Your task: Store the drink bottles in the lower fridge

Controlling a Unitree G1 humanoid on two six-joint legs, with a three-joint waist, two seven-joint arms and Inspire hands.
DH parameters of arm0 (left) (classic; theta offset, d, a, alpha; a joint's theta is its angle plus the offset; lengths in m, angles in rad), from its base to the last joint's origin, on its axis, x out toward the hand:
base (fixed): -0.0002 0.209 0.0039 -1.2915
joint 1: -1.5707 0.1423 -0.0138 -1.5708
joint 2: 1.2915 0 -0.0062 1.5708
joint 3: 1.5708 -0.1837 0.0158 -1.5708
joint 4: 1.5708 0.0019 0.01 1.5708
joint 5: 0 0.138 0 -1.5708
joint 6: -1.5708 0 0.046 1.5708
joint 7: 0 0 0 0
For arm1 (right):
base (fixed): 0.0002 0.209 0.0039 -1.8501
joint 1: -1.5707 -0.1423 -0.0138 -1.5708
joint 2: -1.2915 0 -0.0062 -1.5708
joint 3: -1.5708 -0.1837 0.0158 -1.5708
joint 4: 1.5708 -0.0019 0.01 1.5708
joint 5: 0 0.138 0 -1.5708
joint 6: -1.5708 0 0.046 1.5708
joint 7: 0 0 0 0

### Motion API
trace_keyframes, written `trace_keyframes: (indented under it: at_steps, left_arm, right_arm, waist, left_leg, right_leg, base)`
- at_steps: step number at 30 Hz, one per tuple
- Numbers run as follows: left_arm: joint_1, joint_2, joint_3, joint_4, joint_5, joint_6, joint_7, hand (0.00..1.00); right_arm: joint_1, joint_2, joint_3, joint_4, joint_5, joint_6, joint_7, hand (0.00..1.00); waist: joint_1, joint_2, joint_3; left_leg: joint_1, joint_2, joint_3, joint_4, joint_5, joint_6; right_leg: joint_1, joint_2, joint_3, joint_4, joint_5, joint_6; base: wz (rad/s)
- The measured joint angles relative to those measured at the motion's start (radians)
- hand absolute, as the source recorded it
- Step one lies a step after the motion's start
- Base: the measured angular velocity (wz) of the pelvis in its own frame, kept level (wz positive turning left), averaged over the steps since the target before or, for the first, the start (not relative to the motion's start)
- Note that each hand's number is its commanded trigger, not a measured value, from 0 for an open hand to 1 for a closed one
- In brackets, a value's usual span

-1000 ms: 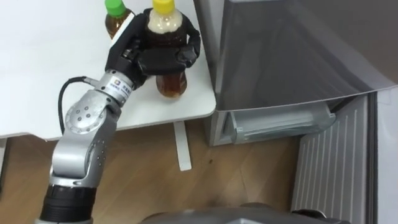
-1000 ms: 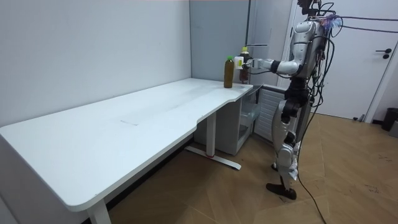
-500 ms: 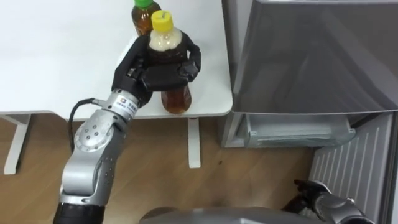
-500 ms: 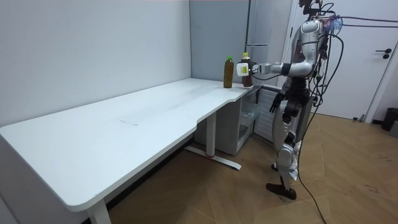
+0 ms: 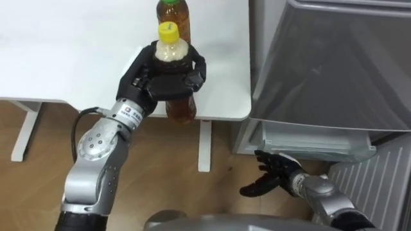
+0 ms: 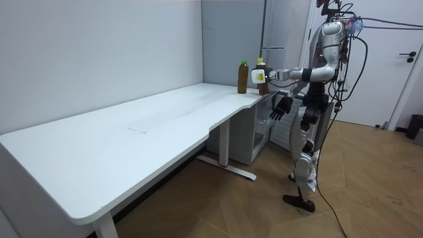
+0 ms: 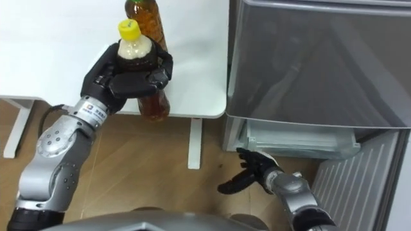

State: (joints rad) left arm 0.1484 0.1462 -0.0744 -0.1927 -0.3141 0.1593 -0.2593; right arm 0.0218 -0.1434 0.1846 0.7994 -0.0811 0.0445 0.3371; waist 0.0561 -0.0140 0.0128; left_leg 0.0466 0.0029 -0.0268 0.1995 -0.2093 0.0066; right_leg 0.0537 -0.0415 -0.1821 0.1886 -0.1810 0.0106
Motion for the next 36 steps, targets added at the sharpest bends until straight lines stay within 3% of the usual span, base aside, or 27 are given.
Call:
trace_keyframes:
  at_steps: [6, 13, 20, 24, 36]
  left_arm:
    - [0.002, 0.001, -0.022, 0.011, -0.014, -0.001, -0.038, 1.0]
    - [0.002, 0.001, -0.03, 0.058, -0.067, -0.037, -0.036, 1.0]
    - [0.004, 0.002, -0.052, 0.059, -0.067, -0.047, -0.05, 1.0]
    - [0.004, 0.007, -0.086, 0.097, -0.067, -0.047, -0.067, 1.0]
    - [0.006, 0.031, -0.133, 0.145, -0.078, -0.05, -0.076, 1.0]
  right_arm:
    - [0.01, 0.015, 0.003, -0.132, 0.008, 0.0, 0.078, 0.0]
    - [0.035, 0.011, 0.032, -0.237, 0.119, 0.001, 0.192, 0.0]
    - [0.035, -0.006, 0.064, -0.343, 0.153, 0.006, 0.316, 0.0]
    - [0.037, -0.006, 0.086, -0.407, 0.262, 0.022, 0.377, 0.0]
    - [0.04, -0.031, 0.146, -0.418, 0.441, 0.065, 0.393, 0.0]
  waist:
    - [-0.008, 0.0, -0.0001]
    - [-0.002, -0.003, -0.0015]
    - [0.006, -0.007, -0.0003]
    - [0.006, -0.009, 0.001]
    - [0.003, -0.008, 0.0024]
  left_leg:
    - [0.002, -0.001, -0.004, 0.002, 0.0, 0.0]
    - [0.001, -0.002, -0.001, 0.007, 0.0, 0.0]
    - [0.001, -0.001, -0.001, 0.008, 0.0, 0.0]
    - [-0.004, -0.001, -0.002, 0.007, 0.0, 0.0]
    - [-0.021, -0.002, -0.007, 0.007, 0.0, 0.0]
  right_leg:
    - [0.005, -0.003, -0.009, 0.001, 0.0, 0.0]
    - [0.014, -0.004, -0.015, 0.004, 0.0, 0.0]
    - [0.009, -0.004, -0.014, 0.005, 0.0, 0.0]
    - [0.009, -0.003, -0.014, 0.003, 0.0, 0.0]
    - [-0.004, -0.004, -0.022, 0.004, 0.0, 0.0]
  base:
    - [0.03]
    - [0.01]
    - [0.0]
    - [0.0]
    - [0.0]
